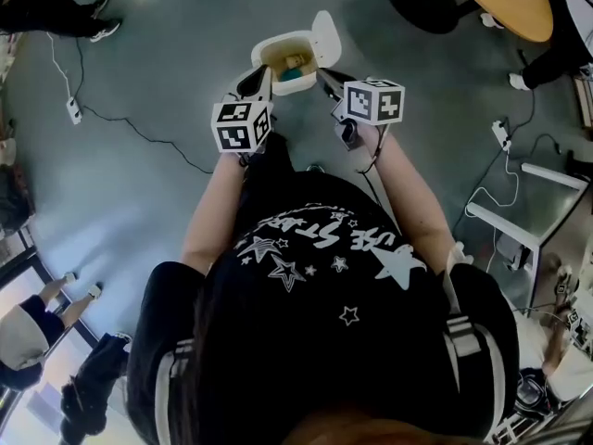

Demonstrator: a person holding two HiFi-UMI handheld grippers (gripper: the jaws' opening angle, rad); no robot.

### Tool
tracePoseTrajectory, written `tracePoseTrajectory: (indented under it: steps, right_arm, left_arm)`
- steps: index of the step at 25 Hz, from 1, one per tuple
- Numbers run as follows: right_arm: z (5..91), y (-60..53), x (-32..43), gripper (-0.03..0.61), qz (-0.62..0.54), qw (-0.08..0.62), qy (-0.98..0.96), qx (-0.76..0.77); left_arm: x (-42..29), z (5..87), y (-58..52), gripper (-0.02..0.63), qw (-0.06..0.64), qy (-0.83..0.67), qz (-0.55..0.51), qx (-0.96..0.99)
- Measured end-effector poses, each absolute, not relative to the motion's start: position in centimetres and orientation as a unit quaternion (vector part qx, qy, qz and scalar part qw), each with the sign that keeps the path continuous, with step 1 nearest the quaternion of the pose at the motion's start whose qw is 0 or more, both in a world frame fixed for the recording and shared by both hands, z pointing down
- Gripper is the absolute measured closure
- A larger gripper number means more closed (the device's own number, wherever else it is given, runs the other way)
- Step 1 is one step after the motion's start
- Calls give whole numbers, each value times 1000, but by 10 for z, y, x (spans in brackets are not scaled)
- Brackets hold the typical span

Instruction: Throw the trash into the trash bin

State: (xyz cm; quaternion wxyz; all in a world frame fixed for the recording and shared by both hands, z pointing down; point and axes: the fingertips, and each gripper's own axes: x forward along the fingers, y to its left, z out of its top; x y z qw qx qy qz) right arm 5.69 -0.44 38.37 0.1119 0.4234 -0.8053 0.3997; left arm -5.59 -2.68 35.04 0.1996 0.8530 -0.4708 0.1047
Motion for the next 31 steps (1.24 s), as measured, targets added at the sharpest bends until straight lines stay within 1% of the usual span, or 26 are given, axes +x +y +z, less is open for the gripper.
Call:
tracePoseTrajectory:
  steps: [8,17,25,31]
  right_arm:
    - [379,49,78,571,395,106,-815,409]
    - [382,90,109,572,385,111,-824,400]
    - [373,101,109,572,392,97,-828,389]
    - [372,133,101,572,387,87,-829,394]
  left_arm:
    - [-43,349,36,603,200,-489,99,843]
    - [-16,339,75,603,188,-499,88,842]
    - [-14,316,90,603,176,-495,89,847]
    - [-23,317,125,603,165,-488,91,852]
